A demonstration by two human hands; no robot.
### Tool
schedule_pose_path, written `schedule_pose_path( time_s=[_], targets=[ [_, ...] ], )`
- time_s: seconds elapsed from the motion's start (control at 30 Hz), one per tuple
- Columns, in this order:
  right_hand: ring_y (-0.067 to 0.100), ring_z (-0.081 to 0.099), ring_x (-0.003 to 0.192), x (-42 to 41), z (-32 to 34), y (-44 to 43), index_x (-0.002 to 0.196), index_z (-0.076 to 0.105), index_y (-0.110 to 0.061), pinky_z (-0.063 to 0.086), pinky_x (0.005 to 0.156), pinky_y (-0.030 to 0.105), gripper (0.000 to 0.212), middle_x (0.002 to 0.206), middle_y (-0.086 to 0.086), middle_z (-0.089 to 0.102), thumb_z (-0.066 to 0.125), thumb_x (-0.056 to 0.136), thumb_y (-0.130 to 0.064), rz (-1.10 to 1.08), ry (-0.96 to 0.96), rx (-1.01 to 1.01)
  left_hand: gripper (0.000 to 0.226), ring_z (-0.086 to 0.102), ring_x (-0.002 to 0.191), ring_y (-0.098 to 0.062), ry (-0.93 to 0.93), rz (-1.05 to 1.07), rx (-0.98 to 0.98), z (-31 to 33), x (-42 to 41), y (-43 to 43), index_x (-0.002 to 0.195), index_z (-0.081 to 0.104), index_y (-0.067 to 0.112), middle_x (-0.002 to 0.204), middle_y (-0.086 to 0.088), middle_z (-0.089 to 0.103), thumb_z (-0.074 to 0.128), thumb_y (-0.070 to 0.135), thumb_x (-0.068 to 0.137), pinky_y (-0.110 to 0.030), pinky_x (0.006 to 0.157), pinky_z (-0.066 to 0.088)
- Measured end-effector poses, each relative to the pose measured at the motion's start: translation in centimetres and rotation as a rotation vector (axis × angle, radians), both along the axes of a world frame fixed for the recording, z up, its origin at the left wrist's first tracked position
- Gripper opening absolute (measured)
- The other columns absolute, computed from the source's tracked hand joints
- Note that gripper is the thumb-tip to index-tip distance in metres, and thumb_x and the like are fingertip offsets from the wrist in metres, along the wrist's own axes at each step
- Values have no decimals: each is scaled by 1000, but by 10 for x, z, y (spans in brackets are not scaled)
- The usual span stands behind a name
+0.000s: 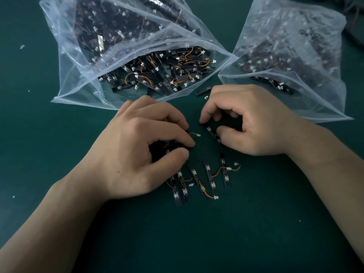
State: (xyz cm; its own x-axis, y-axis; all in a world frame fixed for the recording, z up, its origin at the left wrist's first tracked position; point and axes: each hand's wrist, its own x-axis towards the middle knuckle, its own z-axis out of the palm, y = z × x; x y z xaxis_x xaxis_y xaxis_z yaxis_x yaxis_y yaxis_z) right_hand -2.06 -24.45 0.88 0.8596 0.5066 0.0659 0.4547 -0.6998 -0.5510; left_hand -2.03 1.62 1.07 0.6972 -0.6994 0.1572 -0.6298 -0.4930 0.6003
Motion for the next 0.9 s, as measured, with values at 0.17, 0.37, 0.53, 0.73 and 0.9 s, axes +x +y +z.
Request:
schedule_pose_path(
  time_s=[0.17,0.37,0.53,0.73,0.9],
  targets=[
    [11,59,85,0,1,0,102,71,-23,46,70,32,24,93,-12,59,66,78,-22,9,-13,-28,30,60,109,-25,-4,-1,-16,-2,1,1,105,83,30,115,10,69,59,42,91,-54,97,44],
    [12,57,81,0,0,-2,106,70,-24,47,69,35,29,90,-13,56,67,77,-23,12,-25,-18,17,60,106,-22,-34,33,-18,-5,0,-2,102,84,31,111,13,69,72,35,90,-52,98,46],
    [13,58,80,2,0,-4,107,74,-26,46,67,35,27,90,-14,56,71,81,-28,33,6,22,29,61,110,-24,29,6,-44,-2,1,2,106,76,28,111,13,69,61,47,91,-53,97,44],
    [14,61,82,3,-2,-4,102,76,-24,47,67,34,20,92,-9,60,72,82,-28,26,-4,12,29,60,106,-27,24,-22,-25,1,1,1,97,75,29,111,12,68,55,50,95,-55,96,43],
    [12,60,82,3,-3,-4,100,76,-23,44,68,28,18,90,-11,59,73,83,-28,16,-10,20,35,58,105,-25,21,-34,-8,1,1,3,97,83,33,115,10,67,53,51,97,-55,95,42]
  ],
)
